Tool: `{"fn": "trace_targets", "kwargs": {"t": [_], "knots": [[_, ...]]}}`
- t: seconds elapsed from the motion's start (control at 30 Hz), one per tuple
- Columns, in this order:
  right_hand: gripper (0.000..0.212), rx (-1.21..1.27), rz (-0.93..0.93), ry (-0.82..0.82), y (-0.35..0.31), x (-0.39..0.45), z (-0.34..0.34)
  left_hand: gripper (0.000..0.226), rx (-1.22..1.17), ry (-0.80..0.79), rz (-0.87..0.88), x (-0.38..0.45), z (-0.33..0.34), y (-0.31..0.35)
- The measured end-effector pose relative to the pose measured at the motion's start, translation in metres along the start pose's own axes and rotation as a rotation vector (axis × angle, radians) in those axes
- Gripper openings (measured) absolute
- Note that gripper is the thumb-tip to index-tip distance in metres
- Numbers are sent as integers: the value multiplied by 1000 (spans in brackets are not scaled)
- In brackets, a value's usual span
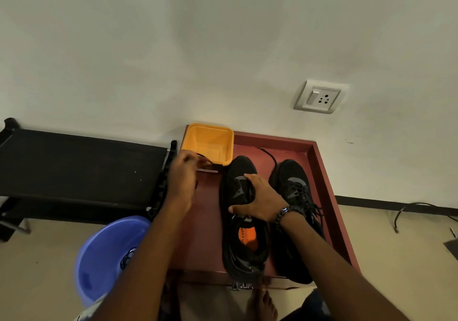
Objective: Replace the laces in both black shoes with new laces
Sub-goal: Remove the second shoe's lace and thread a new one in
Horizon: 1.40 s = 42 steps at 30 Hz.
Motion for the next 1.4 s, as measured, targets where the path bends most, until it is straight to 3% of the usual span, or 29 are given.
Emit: {"fn": "trace_targets", "kwargs": {"t": [0.1,0.17,0.27,0.33,0.4,0.47,0.53,0.63,0.7,0.77,0.8,0.87,0.93,0.97,1.1,1.4], "knots": [[111,11,-3,4,-2,-3,0,21,-466,166,-17,2,-38,7],[111,44,-26,-13,-5,-7,1,20,-580,244,-27,0,-53,3],[100,92,-48,-25,-4,-16,-4,18,-613,237,-69,2,-54,-3],[87,93,-48,-7,1,-21,-11,14,-374,129,-80,2,-43,-10],[85,54,-43,-21,3,-23,-13,10,259,7,4,-2,-27,-18],[87,15,-37,-33,4,-22,-14,47,799,-16,176,-11,-10,-22],[89,2,-32,-34,1,-22,-15,70,933,11,393,-25,9,-5],[91,-15,-32,-35,0,-23,-15,88,984,-28,628,-36,37,12],[91,-31,-31,-40,2,-23,-15,94,961,9,628,-38,44,14],[91,-31,-29,-41,3,-22,-15,83,872,37,585,-38,42,17],[92,-28,-27,-42,4,-21,-15,71,807,-15,569,-36,44,17],[92,-21,-29,-39,5,-20,-13,48,743,-267,559,-34,59,5],[93,-21,-40,-33,7,-18,-11,38,791,-512,534,-40,74,-14],[93,-19,-41,-34,7,-18,-10,37,808,-552,519,-40,76,-24],[91,-19,-46,-25,8,-21,-11,34,810,-421,447,-29,68,-32],[90,-26,-47,-16,9,-21,-10,27,711,-438,315,-24,73,-44]]}}
Point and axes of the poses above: each hand's wrist, its own x-axis towards the middle knuckle, its own z-axis out of the palm, y = z × x, the point moved 8 cm from there along x, towards the middle knuckle, and after that the axes turned 7 degrees about -x, right-handed, at the moved point
